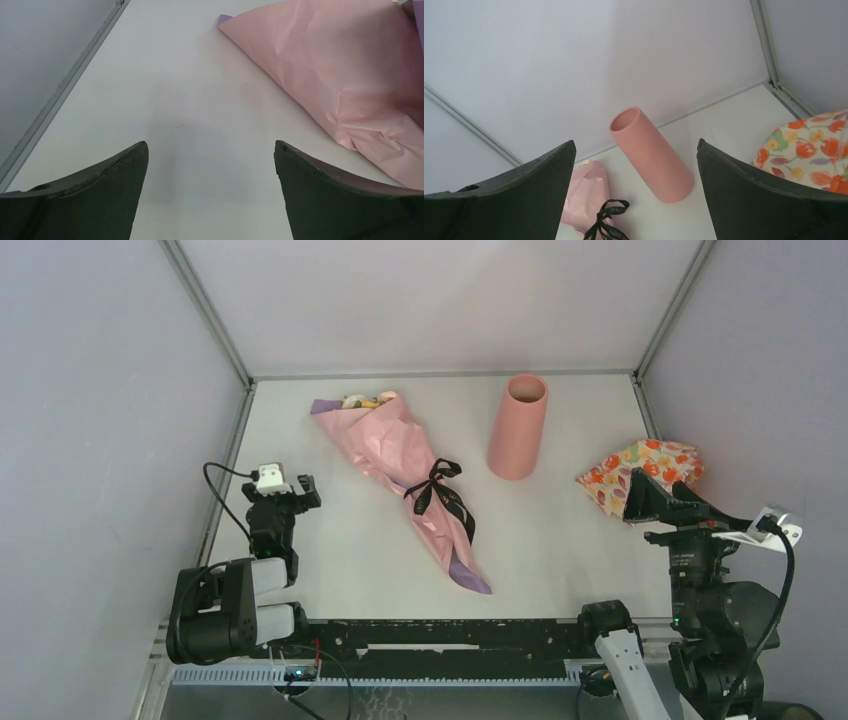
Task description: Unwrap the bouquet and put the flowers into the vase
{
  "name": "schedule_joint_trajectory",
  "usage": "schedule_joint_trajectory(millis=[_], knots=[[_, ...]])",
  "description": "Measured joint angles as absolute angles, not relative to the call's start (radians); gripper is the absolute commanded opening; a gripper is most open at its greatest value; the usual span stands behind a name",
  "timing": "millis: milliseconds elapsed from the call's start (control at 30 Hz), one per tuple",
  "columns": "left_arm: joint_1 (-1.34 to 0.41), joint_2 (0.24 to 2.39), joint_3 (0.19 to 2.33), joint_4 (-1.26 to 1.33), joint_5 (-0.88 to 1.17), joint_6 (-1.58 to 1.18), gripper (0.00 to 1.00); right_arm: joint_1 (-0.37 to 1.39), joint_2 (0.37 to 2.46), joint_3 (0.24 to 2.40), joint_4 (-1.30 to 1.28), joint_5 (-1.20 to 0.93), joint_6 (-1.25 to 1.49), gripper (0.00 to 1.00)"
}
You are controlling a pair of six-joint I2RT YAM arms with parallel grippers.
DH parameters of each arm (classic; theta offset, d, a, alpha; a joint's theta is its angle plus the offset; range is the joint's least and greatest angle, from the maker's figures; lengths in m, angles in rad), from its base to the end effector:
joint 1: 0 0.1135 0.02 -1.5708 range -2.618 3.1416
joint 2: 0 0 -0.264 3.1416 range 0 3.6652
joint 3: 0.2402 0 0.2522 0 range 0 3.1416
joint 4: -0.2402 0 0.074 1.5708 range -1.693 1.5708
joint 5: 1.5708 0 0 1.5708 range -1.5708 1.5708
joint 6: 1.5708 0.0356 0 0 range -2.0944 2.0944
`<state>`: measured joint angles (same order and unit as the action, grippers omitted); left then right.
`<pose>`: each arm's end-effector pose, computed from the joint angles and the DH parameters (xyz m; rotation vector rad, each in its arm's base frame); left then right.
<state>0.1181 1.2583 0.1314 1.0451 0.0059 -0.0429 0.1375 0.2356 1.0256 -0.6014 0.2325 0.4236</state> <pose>0.2060 0.0242 0.1603 -0.1284 1.6479 0.0524 0.0009 -0.0082 0.4117 0.3897 1.3385 0.3072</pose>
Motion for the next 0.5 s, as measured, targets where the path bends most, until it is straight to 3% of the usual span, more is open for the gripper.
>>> schedule_joint_trajectory(millis=[167, 333, 500], knots=[[0.118, 1.258, 0.131, 1.045, 0.006, -0.043, 1.0, 0.139, 0.272, 1.047, -0.546, 0.198, 0.421, 1.0], [0.115, 1.245, 0.131, 1.03, 0.002, -0.041, 1.0, 0.139, 0.452, 1.1, -0.482, 0.082, 0.421, 1.0], [0.104, 0.936, 0.155, 0.804, 0.003, -0.046, 1.0, 0.151, 0.641, 1.138, -0.43, -0.062, 0.422, 1.0]])
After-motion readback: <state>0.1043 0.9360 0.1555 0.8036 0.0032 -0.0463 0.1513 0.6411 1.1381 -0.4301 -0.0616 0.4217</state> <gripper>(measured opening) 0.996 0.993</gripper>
